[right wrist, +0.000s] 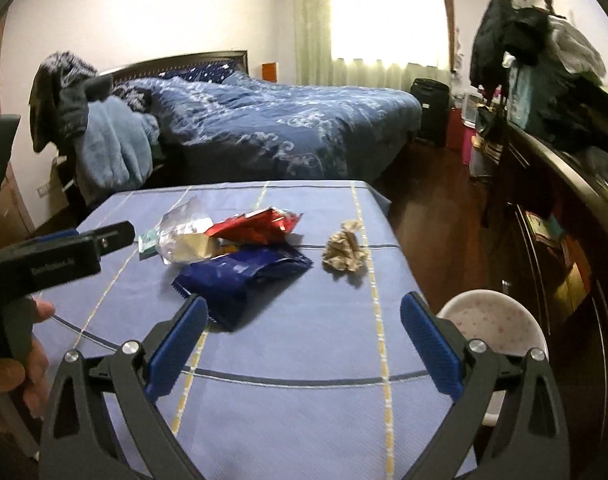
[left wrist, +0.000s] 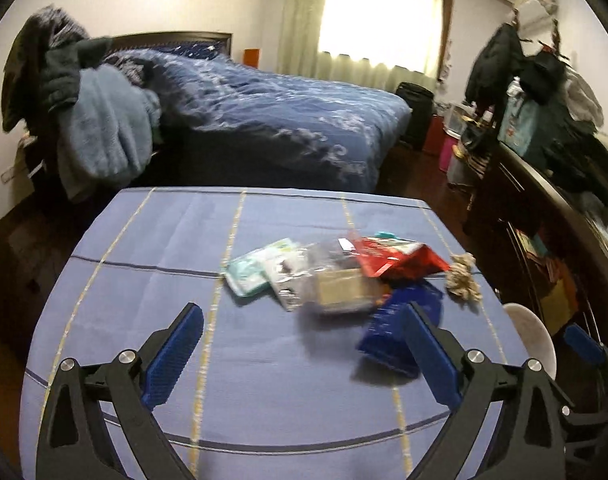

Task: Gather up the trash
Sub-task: 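Grasp the clear plastic packaging with the left tool while the right tool returns over the table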

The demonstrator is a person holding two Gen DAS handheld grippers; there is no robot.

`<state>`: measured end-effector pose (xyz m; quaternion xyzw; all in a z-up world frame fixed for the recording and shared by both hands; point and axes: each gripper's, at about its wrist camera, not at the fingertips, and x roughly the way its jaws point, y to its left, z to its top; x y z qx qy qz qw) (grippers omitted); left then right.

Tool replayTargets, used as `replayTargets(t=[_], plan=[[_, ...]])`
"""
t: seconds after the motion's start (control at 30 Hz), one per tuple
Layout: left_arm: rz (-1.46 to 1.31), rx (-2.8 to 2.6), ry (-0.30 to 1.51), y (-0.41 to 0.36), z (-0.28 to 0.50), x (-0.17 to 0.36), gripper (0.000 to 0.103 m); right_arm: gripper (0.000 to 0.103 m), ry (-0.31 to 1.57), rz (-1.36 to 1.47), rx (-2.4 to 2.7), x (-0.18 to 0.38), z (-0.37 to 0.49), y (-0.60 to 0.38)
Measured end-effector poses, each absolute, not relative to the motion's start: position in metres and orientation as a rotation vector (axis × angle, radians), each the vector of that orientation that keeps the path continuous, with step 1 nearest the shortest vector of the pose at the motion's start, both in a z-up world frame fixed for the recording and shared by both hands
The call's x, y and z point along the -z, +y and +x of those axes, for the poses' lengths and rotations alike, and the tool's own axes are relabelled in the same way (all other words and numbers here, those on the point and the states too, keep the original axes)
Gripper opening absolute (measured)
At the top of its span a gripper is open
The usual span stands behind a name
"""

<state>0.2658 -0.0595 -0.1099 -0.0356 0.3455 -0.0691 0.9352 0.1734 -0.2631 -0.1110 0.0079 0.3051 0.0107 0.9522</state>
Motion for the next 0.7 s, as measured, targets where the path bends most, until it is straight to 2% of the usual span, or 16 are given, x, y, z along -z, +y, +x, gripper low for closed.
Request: replayTargets(t=[0.23, 0.53, 0.6, 0.63, 0.7], plan=[[-0.081, 0.149, 0.762, -0.048, 0.295, 0.124, 0.098, 0.098, 0.652, 0.004, -0.044, 0.12, 0.191, -0.249], [-0.027, 0.184, 0.787, -0.098, 0.342, 0.133, 0.098, 0.098, 0.663, 0.037, -0.037, 0.125, 0.2, -0.263], [-0.017, 0.185, 0.803, -0.105, 0.348, 0.138, 0.078, 0.098, 0.666, 0.044, -0.031, 0.126, 0.199, -0.267], [-0.017, 0.186, 0.829, -0.106, 0.351, 0.142, 0.053, 0.098, 0.668, 0.048, -0.029, 0.127, 0.2, -0.27], [-0.044, 0.2, 0.852, -0.104, 0.353, 0.146, 0.049, 0.098, 0.668, 0.054, -0.026, 0.126, 0.2, -0.273]])
